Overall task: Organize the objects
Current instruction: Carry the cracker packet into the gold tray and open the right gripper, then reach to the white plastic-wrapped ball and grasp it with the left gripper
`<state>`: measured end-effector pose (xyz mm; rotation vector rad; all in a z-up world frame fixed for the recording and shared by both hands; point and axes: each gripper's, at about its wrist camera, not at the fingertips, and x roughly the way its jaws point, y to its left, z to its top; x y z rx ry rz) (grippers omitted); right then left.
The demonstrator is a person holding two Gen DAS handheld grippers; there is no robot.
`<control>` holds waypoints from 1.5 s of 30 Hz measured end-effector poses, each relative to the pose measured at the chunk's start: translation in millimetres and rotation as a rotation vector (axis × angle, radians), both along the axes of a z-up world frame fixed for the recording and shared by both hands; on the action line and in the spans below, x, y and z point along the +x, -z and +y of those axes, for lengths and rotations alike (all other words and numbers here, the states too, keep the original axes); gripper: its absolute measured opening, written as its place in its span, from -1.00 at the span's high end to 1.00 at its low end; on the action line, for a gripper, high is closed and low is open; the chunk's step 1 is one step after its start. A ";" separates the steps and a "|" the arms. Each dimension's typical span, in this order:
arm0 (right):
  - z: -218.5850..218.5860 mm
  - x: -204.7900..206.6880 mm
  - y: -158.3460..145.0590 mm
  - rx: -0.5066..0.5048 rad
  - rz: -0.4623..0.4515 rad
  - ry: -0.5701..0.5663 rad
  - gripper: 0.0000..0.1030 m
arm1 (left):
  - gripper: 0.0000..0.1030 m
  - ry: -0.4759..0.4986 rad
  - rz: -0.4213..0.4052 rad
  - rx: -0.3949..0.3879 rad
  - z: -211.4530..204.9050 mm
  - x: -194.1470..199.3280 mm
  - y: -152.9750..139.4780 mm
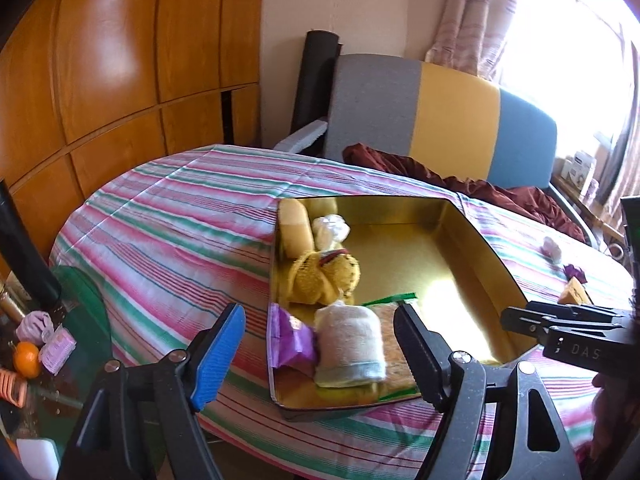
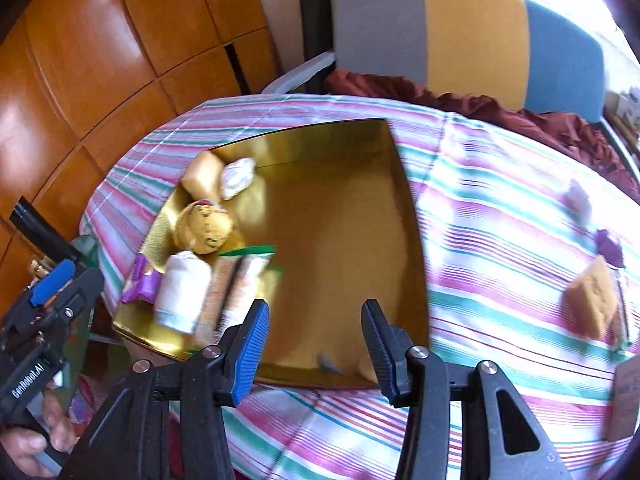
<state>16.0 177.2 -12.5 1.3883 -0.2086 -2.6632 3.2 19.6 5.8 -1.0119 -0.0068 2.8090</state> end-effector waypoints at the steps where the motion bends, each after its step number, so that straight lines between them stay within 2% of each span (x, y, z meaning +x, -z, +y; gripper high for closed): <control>1: 6.9 3.5 -0.2 0.001 0.002 0.014 0.06 | -0.54 0.013 -0.004 -0.006 4.0 0.1 -0.3; 5: 34.7 12.8 -0.3 -0.004 0.011 0.074 0.00 | -0.57 0.055 -0.014 -0.018 19.3 1.4 -1.0; 8: 59.1 20.3 -0.9 -0.011 0.016 0.122 -0.18 | -0.57 0.086 -0.020 -0.029 30.9 3.3 -1.4; 18: 160.1 40.3 -15.2 0.009 0.032 0.325 -0.20 | -0.59 0.221 -0.013 -0.034 70.8 12.1 -6.6; 22: 219.4 49.6 -31.0 0.051 0.078 0.460 -0.20 | -0.59 0.284 -0.009 -0.044 89.3 15.1 -8.2; 26: 291.7 66.0 -31.4 0.061 0.124 0.688 -0.26 | -0.59 0.335 -0.032 -0.054 109.5 13.9 -6.6; 28: 325.1 81.7 -22.0 0.012 0.136 0.815 -0.27 | -0.59 0.360 -0.037 -0.059 120.5 13.4 -7.7; 30: 354.7 98.6 -7.8 -0.106 0.098 0.951 -0.29 | -0.59 0.390 -0.040 -0.058 134.2 11.9 -10.7; 31: 365.3 107.6 -3.7 -0.199 0.112 1.000 -0.30 | -0.59 0.402 -0.042 -0.054 140.1 10.4 -11.8; 33: 375.5 119.7 0.0 -0.268 0.128 1.050 -0.30 | -0.59 0.433 -0.053 -0.038 156.3 6.4 -14.7; 36: 381.3 123.1 7.1 -0.348 0.111 1.059 -0.30 | -0.59 0.475 -0.076 -0.010 180.4 -0.5 -18.2; 41: 378.6 119.9 7.2 -0.368 0.108 1.033 -0.30 | -0.59 0.543 -0.121 0.005 229.0 -17.6 -23.3; 45: 378.9 119.5 8.2 -0.390 0.101 1.008 -0.30 | -0.58 0.576 -0.199 0.042 266.0 -40.5 -21.9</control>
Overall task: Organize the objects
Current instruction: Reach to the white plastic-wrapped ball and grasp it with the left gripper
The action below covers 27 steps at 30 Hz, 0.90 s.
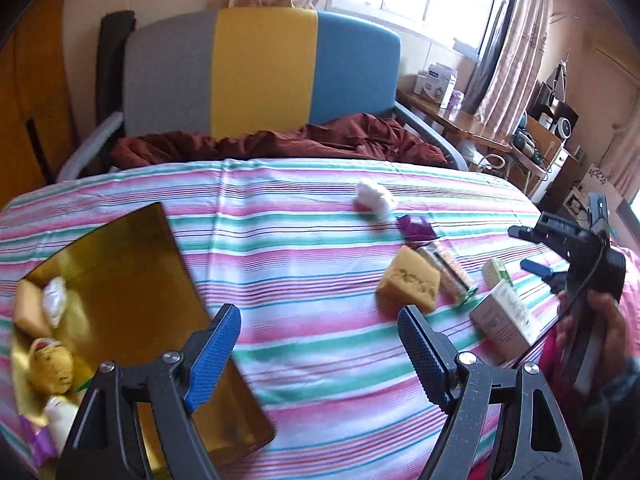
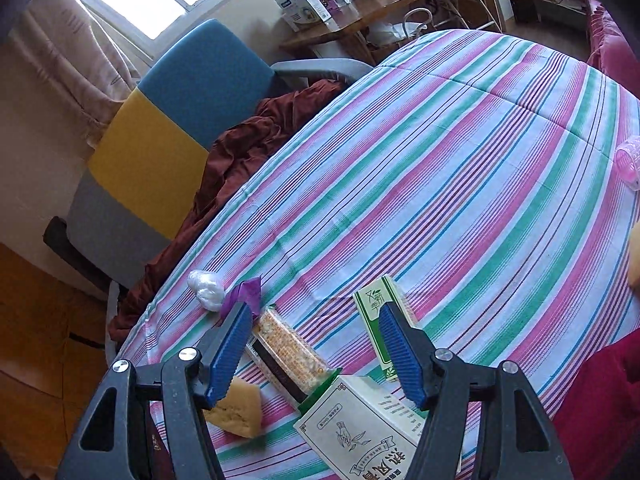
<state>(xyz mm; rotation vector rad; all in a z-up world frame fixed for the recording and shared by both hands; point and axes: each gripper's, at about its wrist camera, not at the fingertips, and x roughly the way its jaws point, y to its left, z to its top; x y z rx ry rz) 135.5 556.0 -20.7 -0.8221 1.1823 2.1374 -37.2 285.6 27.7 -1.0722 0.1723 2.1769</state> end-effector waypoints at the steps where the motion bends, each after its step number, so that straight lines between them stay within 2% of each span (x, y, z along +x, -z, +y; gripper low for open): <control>1: -0.5 -0.2 0.1 -0.003 0.003 -0.007 -0.30 | -0.58 0.002 -0.008 0.000 9.4 -5.1 0.3; 6: -5.0 -5.3 0.3 -0.015 0.004 -0.054 -0.31 | -0.55 0.023 -0.060 -0.004 58.3 -34.8 5.8; 13: -11.5 -11.8 -2.0 -0.024 0.032 -0.114 -0.31 | -0.46 0.039 -0.152 -0.008 133.4 -85.7 32.6; 19: -9.1 -10.7 0.5 -0.061 0.064 -0.118 -0.31 | -0.24 0.040 -0.223 -0.034 193.8 -124.4 65.2; 20: -8.2 -10.1 1.4 -0.070 0.067 -0.115 -0.31 | -0.18 0.033 -0.231 -0.036 199.5 -128.5 69.6; 25: -5.6 -10.4 5.1 -0.097 0.074 -0.114 -0.31 | -0.17 0.001 -0.245 -0.040 232.9 -149.5 86.2; 27: -5.6 -12.4 5.9 -0.097 0.070 -0.119 -0.31 | -0.17 0.004 -0.235 -0.072 247.8 -155.1 94.1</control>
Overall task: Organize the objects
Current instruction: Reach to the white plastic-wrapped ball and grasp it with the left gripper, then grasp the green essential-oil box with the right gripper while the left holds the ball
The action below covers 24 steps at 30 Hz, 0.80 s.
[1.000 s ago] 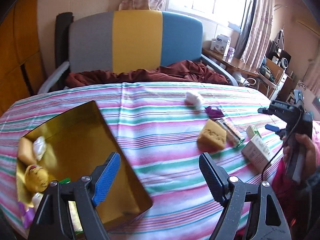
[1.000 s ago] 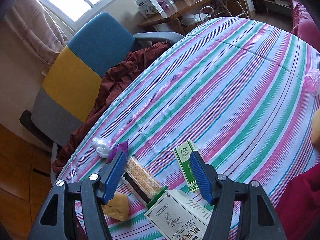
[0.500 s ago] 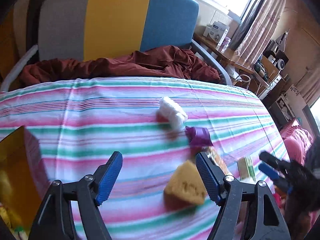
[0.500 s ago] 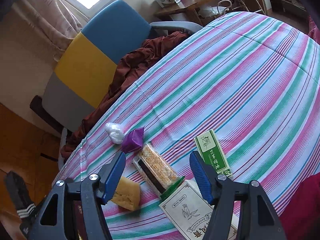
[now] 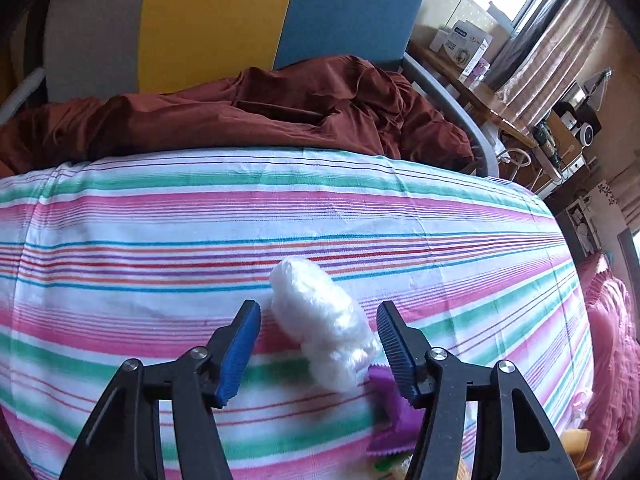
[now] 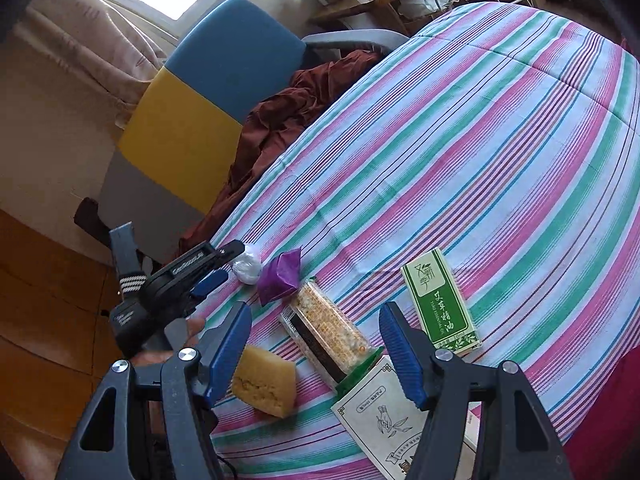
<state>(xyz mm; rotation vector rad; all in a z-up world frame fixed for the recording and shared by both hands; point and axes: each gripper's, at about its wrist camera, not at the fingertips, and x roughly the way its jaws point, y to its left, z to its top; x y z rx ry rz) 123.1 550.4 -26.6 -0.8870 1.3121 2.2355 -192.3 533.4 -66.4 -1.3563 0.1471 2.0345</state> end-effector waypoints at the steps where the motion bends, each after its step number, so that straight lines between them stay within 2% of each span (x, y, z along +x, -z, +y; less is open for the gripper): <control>1: 0.2 -0.4 0.6 0.000 -0.004 0.000 -0.31 | -0.16 -0.003 -0.004 -0.032 5.2 -3.3 8.3; 2: 0.7 -0.2 1.2 -0.002 -0.005 0.002 -0.31 | -0.03 -0.006 -0.004 -0.039 6.2 -5.7 13.7; 3: 1.8 0.6 1.8 -0.005 -0.005 0.008 -0.31 | 0.24 0.000 0.041 -0.044 5.7 -4.3 12.0; 4: 3.3 2.2 2.3 -0.008 -0.003 0.017 -0.31 | 0.32 0.025 0.074 -0.073 5.3 -2.0 12.3; 6: 8.3 7.8 2.1 -0.013 0.006 0.050 -0.31 | 0.37 0.044 0.085 -0.054 -6.1 1.4 11.8; 11: 25.0 28.0 2.7 -0.040 0.041 0.159 -0.31 | 0.38 0.025 0.110 -0.072 -48.8 13.3 10.4; 15: 39.3 45.0 8.0 -0.075 0.044 0.262 -0.31 | 0.39 -0.038 0.113 -0.083 -87.7 28.2 0.3; 20: 44.1 48.1 14.9 -0.091 0.000 0.302 -0.31 | 0.39 -0.013 0.183 -0.045 -129.6 86.5 -26.6; 24: 41.9 37.1 21.2 -0.096 -0.060 0.264 -0.31 | 0.38 0.039 0.202 -0.041 -165.1 147.1 -24.3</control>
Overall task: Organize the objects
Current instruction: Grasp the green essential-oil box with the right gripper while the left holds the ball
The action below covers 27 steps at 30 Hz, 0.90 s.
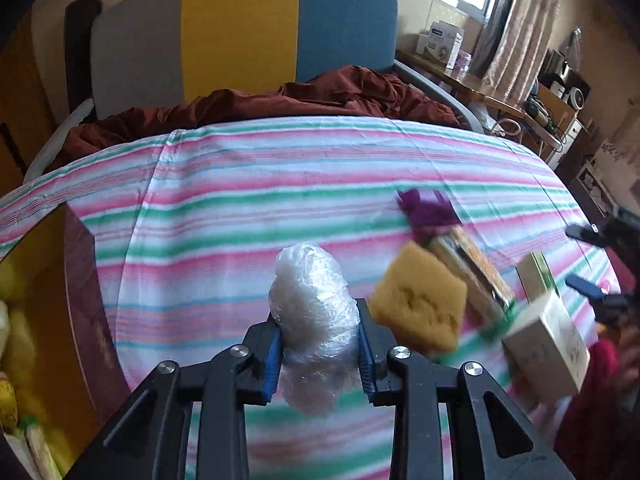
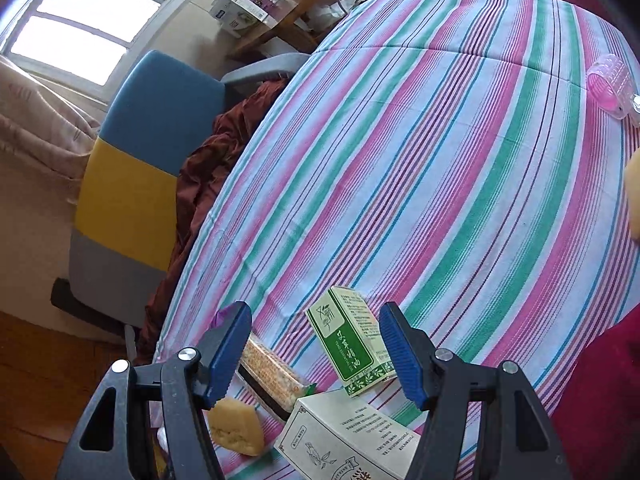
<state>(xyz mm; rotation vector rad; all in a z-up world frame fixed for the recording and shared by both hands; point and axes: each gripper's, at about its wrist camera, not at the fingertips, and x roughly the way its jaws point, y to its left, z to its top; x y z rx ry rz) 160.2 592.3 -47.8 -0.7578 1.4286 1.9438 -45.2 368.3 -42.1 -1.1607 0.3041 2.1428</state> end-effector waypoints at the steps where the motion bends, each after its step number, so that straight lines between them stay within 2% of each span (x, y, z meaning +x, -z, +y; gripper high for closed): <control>1: -0.6 -1.8 0.9 0.003 -0.014 -0.006 -0.31 | 0.38 0.016 0.003 -0.004 -7.6 13.1 3.4; 6: -3.9 -17.9 6.5 0.047 -0.134 -0.052 -0.31 | 0.37 0.102 0.012 -0.052 -30.4 66.7 35.7; 7: -4.8 -22.4 8.6 0.058 -0.167 -0.070 -0.31 | 0.37 0.116 0.061 -0.044 -32.9 75.2 37.0; 8: -6.3 -27.7 10.8 0.069 -0.201 -0.091 -0.31 | 0.36 0.145 0.085 -0.045 -32.5 80.7 37.5; 11: -9.7 -39.1 16.9 0.100 -0.275 -0.141 -0.30 | 0.34 0.158 0.073 -0.034 -31.3 79.0 40.9; 13: -9.8 -44.5 19.9 0.132 -0.332 -0.151 -0.22 | 0.34 0.165 0.066 -0.008 -33.8 75.6 42.8; 15: -9.0 -49.4 24.6 0.145 -0.378 -0.165 0.07 | 0.34 0.169 0.067 0.011 -35.4 72.7 43.3; 18: -12.8 -57.7 27.0 0.189 -0.441 -0.203 0.39 | 0.31 0.177 0.079 0.023 -40.0 74.9 44.0; 27: -15.5 -64.9 31.5 0.226 -0.488 -0.238 0.40 | 0.33 0.203 0.133 0.013 -39.5 79.9 45.2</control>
